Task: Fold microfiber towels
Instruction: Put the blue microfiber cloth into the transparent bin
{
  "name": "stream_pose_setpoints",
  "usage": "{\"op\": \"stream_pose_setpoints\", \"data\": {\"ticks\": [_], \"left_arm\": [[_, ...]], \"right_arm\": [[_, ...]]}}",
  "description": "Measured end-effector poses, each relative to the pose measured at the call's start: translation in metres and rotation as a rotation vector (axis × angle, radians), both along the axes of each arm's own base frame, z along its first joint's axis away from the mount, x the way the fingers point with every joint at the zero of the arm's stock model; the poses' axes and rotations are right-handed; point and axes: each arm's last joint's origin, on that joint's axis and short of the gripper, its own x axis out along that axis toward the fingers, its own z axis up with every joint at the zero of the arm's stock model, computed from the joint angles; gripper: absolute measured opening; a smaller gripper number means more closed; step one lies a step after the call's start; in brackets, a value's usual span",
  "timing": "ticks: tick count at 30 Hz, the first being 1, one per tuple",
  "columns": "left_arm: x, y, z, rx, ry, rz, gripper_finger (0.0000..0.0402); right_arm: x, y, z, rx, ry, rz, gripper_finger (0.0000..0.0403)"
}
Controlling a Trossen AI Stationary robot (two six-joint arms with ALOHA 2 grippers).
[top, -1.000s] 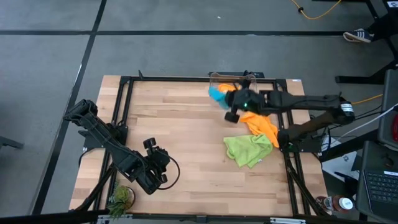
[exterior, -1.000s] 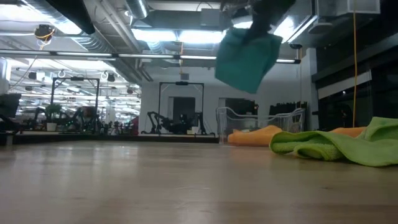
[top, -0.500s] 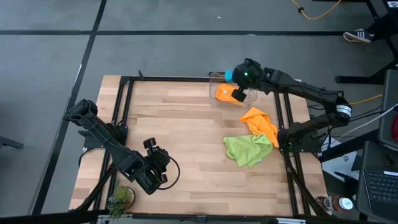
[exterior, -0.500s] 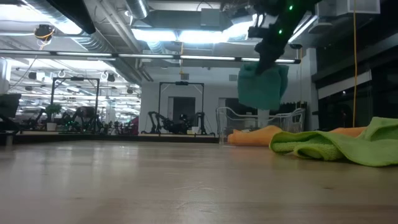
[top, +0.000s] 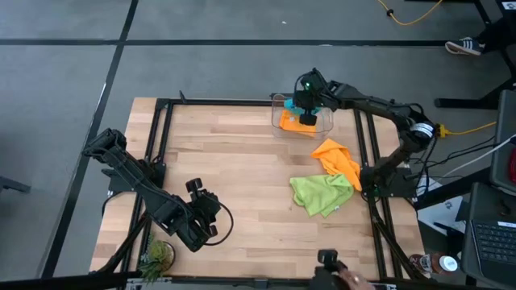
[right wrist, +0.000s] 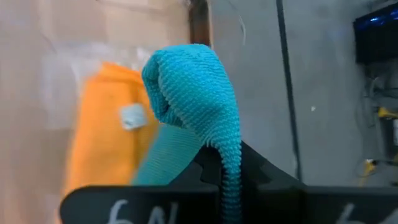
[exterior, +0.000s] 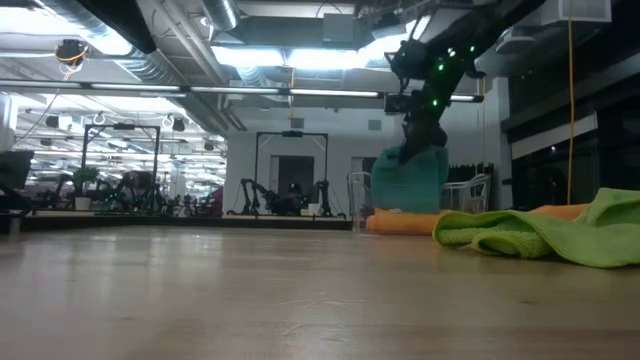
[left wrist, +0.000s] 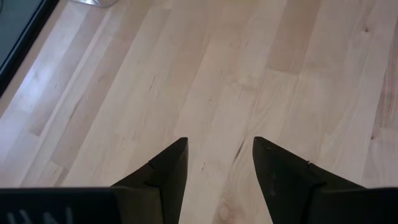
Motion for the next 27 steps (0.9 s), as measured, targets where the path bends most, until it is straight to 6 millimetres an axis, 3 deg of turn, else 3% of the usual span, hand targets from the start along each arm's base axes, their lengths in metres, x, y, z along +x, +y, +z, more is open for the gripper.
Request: {"op": "stream_pose_setpoints", "data": {"ticks": [4,10,13,27], "left_arm": [[0.0,0.0,0.0,-0.001,-0.001,0.001,0.0173],[0.0,0.0,0.0,-0.001,-0.001,0.002,0.0173],[0.0,0.001,0.0,-0.001,-0.001,0.003,0.0173],[0.001,0.001,0.0,-0.001,-0.001,0.006,0.0173]], "right_arm": [[-0.004,-0.018,-0.005,-0.084,0.053,0.014,0.001],[-0.005,-0.031,0.016,-0.144,0.022,0.031,0.001],[-0.003,-0.031,0.023,-0.123,-0.023,0.06,0.001],[-0.008,-0.027,0.011,-0.062,0.036,0.062,0.001]]}}
